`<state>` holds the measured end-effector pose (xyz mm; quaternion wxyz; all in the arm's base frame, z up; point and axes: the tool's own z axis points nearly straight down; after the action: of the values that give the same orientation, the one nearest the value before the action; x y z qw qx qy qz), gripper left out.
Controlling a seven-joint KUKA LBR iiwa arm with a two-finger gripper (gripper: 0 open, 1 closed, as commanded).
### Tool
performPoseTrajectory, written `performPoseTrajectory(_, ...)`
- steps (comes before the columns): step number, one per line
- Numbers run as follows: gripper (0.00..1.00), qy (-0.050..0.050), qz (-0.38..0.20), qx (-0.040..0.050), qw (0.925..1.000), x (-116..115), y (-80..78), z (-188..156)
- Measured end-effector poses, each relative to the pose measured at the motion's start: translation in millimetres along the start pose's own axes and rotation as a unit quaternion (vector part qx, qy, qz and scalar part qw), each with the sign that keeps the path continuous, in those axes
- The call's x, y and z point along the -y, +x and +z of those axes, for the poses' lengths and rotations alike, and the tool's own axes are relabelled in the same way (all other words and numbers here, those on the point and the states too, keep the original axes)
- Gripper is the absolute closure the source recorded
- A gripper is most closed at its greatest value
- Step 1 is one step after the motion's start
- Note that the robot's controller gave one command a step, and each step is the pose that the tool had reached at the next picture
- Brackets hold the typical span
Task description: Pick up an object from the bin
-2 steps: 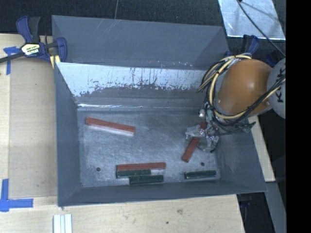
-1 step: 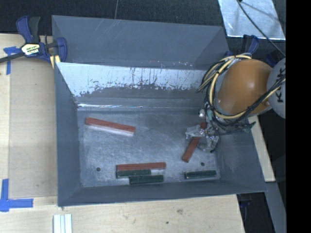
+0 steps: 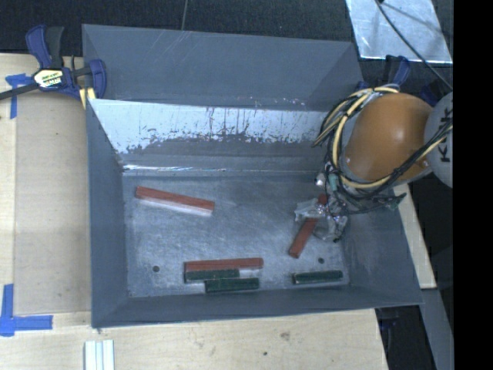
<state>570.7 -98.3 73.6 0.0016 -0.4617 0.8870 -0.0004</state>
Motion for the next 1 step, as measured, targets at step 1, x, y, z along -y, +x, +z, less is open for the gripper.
performPoseTrajectory(1, 1.00, -0.003, 0.000, -0.0014, 1.0000, -1.6, 0.4, -12.7)
